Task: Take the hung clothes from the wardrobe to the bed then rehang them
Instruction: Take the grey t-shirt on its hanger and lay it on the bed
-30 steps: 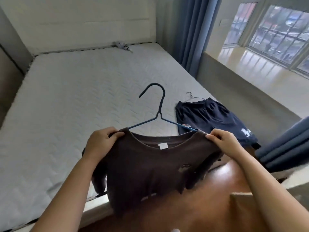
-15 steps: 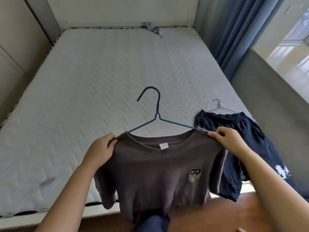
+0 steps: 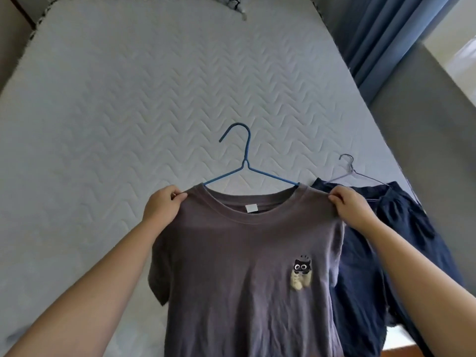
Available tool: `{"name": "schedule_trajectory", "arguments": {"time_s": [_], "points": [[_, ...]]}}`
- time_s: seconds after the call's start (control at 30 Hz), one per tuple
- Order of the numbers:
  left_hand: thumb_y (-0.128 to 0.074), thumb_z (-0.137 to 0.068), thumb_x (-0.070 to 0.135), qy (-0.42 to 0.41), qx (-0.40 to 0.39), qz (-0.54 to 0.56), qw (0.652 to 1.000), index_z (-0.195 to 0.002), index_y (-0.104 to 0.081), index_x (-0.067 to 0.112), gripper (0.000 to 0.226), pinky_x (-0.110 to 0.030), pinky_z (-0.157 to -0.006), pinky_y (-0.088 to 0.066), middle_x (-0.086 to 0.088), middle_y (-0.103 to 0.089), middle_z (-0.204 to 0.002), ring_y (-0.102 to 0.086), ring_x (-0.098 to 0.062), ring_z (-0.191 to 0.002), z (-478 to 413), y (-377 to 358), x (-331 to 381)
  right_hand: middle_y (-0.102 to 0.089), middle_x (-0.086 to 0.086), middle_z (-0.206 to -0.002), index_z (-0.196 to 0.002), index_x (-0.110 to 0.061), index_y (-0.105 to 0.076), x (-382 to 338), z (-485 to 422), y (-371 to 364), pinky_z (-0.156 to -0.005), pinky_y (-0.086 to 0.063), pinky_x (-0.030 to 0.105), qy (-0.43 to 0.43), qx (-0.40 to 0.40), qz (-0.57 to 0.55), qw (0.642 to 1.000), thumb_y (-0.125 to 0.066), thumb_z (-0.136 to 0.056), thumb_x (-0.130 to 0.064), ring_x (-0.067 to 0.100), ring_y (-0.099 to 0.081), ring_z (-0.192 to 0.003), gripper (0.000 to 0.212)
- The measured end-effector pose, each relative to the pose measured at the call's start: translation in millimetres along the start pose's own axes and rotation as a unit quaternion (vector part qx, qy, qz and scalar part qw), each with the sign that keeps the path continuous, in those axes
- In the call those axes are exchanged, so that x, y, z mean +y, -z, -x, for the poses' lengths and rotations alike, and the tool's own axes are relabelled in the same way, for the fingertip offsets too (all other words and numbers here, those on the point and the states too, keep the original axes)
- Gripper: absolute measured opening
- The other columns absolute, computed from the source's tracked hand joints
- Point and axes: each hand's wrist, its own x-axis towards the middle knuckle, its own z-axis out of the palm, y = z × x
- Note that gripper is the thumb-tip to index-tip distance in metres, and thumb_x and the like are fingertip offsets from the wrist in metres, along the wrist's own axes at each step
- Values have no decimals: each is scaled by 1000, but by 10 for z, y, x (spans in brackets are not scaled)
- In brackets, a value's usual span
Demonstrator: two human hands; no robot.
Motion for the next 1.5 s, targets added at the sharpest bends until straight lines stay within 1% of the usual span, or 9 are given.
{"name": "schedule_trajectory", "arguments": {"time_s": [0.43, 0.63, 0.83, 1.0, 1.07, 1.13, 1.23, 1.33, 1.5], "points": [[-54, -89, 26, 49, 15, -22, 998, -88, -61, 11, 17, -34, -80, -40, -13, -65, -101, -57, -32, -97, -2009, -1536, -413, -55, 27, -112, -104, 1, -60, 635, -2216, -1392, -83, -40, 38, -60, 8, 14, 998, -48, -92, -12, 41, -52, -102, 21], [-54, -89, 26, 63, -3, -56, 996, -91, -63, 7, 21, -36, -83, -42, -13, -66, -105, -57, -33, -99, -2438, -2186, -701, -56, 22, -108, -102, -4, -62, 980, -2558, -1977, -82, -41, 38, -109, 10, -6, 994, -53, -90, -18, 39, -53, -99, 20], [-56, -87, 25, 41, -3, -35, 999, -88, -63, 7, 18, -38, -84, -43, -14, -66, -100, -58, -32, -96, -2471, -2192, -806, -54, 6, -93, -87, -15, -54, 1058, -2537, -2054, -75, -36, 31, -124, 60, -83, 987, -60, -86, -20, 23, -49, -86, 8], [-58, -87, 24, 55, -58, -27, 996, -92, -60, 9, 16, -38, -87, -43, -14, -65, -104, -58, -31, -100, -2469, -2072, -756, -53, 20, -110, -100, -2, -57, 929, -2515, -1994, -88, -40, 41, -149, 45, -47, 987, -59, -87, -19, 36, -51, -103, 22], [-60, -85, 23, 67, -83, -42, 993, -103, -53, 11, 22, -39, -94, -42, -12, -62, -114, -56, -31, -108, -2438, -1979, -696, -49, 24, -118, -106, -1, -55, 873, -2415, -1929, -91, -39, 42, -166, 45, -24, 985, -60, -86, -19, 39, -46, -110, 28], [-58, -86, 26, 43, -101, -138, 984, -120, -44, 11, 40, -39, -99, -35, -9, -55, -129, -50, -30, -118, -2318, -1910, -627, -46, 25, -123, -112, -2, -54, 835, -2249, -1854, -93, -39, 45, -178, 49, -1, 983, -59, -86, -18, 40, -42, -116, 30], [-57, -85, 24, -26, -50, -245, 968, -135, -32, 7, 58, -44, -103, -29, -17, -48, -135, -45, -36, -123, -1852, -1839, -546, -44, 25, -125, -116, -4, -52, 770, -1873, -1753, -92, -39, 47, -183, 43, 36, 982, -54, -87, -16, 41, -41, -116, 32], [-61, -81, 11, -50, 9, -158, 986, -127, -45, -4, 50, -48, -96, -39, -27, -55, -124, -53, -41, -113, -1164, -1752, -547, -45, 25, -128, -121, -1, -50, 715, -1340, -1726, -91, -40, 48, -161, 19, 55, 985, -55, -86, -15, 42, -42, -117, 38], [-50, -88, 9, 61, -31, -27, 997, -116, -56, 2, 29, -40, -91, -45, -15, -60, -117, -56, -31, -110, 138, -1580, -743, -52, 22, -124, -118, -3, -53, 731, -246, -1859, -90, -43, 45, -152, -48, 47, 986, -58, -83, -12, 40, -47, -115, 37]]}}
